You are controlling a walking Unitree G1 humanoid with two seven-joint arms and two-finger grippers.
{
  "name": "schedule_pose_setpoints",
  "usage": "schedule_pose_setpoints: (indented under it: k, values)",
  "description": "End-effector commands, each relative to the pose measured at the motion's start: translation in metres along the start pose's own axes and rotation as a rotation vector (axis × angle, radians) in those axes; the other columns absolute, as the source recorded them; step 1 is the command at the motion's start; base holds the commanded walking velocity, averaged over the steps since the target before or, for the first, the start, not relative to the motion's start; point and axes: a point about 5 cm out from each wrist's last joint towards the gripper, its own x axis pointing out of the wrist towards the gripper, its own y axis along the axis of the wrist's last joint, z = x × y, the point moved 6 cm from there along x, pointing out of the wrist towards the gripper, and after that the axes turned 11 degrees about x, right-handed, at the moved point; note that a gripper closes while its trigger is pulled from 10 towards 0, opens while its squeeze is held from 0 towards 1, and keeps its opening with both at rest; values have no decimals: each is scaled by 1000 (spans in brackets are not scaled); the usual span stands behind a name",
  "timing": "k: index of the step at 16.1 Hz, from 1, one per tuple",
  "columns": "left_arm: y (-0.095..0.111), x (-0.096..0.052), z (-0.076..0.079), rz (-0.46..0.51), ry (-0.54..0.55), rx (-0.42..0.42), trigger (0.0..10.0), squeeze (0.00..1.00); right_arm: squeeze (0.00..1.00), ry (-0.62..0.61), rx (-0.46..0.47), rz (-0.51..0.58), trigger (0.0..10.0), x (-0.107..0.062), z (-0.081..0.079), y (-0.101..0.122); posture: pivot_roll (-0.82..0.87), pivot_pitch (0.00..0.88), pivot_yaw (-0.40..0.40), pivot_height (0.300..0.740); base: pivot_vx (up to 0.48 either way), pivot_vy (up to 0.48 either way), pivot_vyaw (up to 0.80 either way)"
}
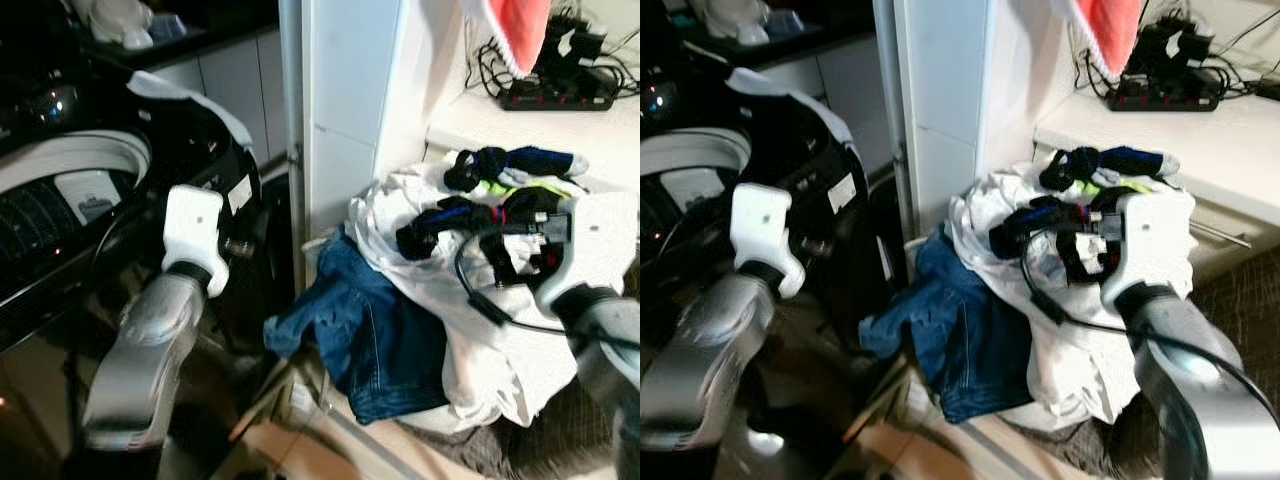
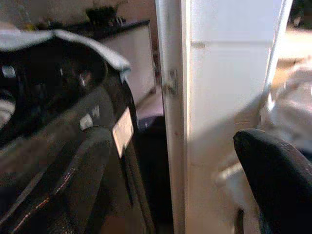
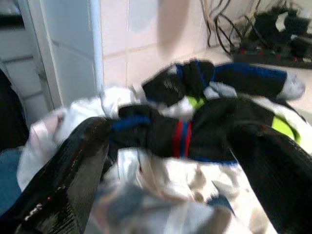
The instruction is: Clothes washing
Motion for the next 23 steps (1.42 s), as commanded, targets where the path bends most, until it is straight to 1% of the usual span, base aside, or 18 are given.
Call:
schedule_pose_setpoints:
  k: [1,2,3,4,6,10,11,15,16,18,20,23]
  values:
    - [5,-1,3,6,-14,12,10000,0,0,1,2,5,10000,-3,0,3,12,0,0,740,0,0,0]
    - [3,-5,4,-4,-20,10,10000,0,0,0,3,-4,10000,-6,0,2,15,0,1,740,0,0,0]
    - [-4,-16,8,-40,-40,8,10000,0,0,-15,12,-32,10000,-16,2,-4,17,10,5,740,0,0,0]
    - [-6,-20,10,-55,-49,9,10000,0,0,-21,13,-42,10000,-20,2,-6,17,17,6,740,0,0,0]
    - [-10,-35,15,-92,-77,11,10000,0,0,-37,23,-55,10000,-35,3,-7,21,76,8,740,0,0,0]
    - [-16,-51,20,-139,-103,12,10000,0,0,-48,29,-84,10000,-46,5,-12,22,123,11,740,0,0,0]
    - [-19,-58,22,-159,-112,14,10000,0,0,-47,34,-105,10000,-50,5,-18,23,135,13,740,0,0,0]
    - [-18,-67,21,-180,-118,21,10000,0,0,-47,46,-123,10000,-54,6,-23,24,148,17,740,0,0,0]
    - [-10,-70,16,-149,-88,8,10000,0,0,-59,51,-83,10000,-54,9,-16,25,154,18,740,0,0,0]
    - [-8,-70,14,-139,-78,7,10000,0,0,-73,54,-64,10000,-54,12,-13,27,156,18,740,0,0,0]
    - [-9,-72,13,-151,-78,18,10000,0,0,-99,37,-47,10000,-55,17,-9,29,161,20,740,0,0,0]
    - [-10,-77,13,-169,-85,22,10000,0,0,-101,32,-43,10000,-57,19,-8,32,171,21,740,0,0,0]
